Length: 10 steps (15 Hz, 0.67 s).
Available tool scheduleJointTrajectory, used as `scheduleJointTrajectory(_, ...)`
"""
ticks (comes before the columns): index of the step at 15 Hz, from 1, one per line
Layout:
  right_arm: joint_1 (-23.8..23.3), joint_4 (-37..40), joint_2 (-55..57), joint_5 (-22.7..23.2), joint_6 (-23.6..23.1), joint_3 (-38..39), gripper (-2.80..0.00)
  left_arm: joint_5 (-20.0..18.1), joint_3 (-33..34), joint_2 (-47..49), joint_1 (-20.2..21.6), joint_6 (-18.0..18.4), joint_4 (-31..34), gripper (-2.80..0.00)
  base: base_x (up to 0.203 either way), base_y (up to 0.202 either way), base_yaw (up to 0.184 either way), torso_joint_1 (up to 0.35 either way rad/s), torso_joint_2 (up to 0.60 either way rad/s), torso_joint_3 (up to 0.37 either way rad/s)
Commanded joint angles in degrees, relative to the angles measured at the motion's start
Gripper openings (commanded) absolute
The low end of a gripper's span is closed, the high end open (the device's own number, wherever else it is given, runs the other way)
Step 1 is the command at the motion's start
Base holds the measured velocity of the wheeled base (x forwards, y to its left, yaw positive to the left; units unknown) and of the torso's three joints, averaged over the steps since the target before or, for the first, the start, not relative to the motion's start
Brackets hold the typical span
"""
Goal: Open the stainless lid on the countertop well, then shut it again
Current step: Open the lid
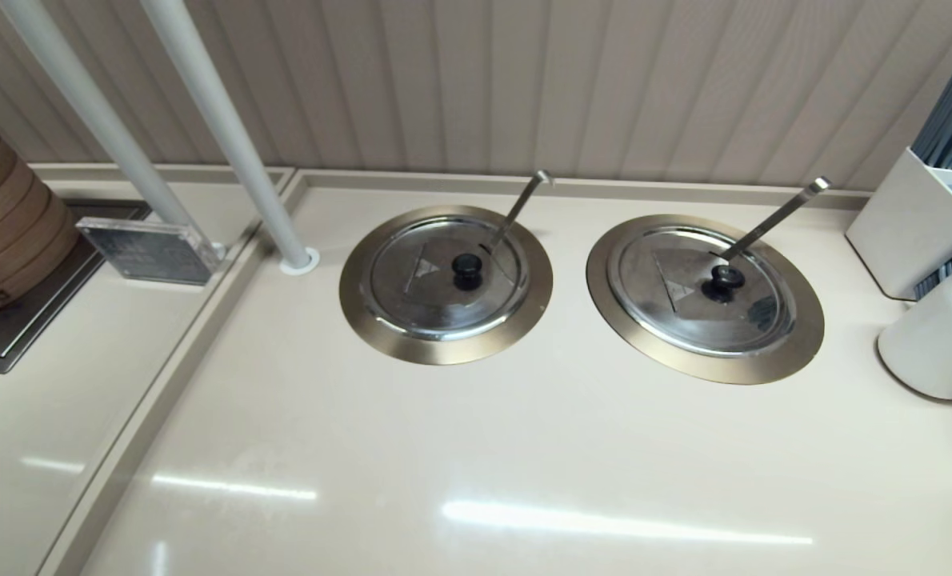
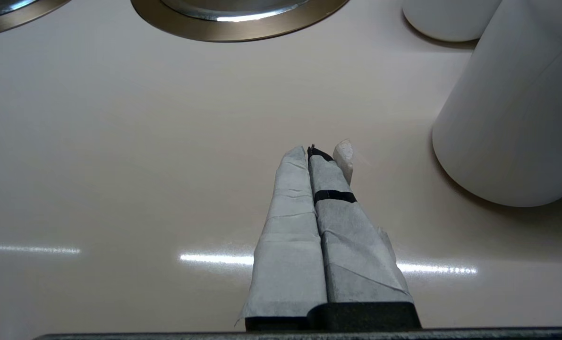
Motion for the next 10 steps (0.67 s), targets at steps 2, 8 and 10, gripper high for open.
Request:
scheduleJointTrajectory(2,0.0,-0.02,0.0,0.0,-0.07,0.26,-2.8,-0.04,0.0,0.09,0.04,-0.07,-0.06,-2.8,0.0,0.0,0.0,0.0,0.0,0.0)
scheduleJointTrajectory(8,0.0,-0.02,0.0,0.0,-0.07,0.26,-2.8,0.55,-9.25,1.96,0.04,-0.82,2.7,-2.8,0.0,0.0,0.0,0.0,0.0,0.0)
scheduleJointTrajectory(10,0.0,-0.02,0.0,0.0,-0.07,0.26,-2.8,0.1,-13.75,6.29,0.04,-1.45,5.19,-2.8,0.0,0.0,0.0,0.0,0.0,0.0)
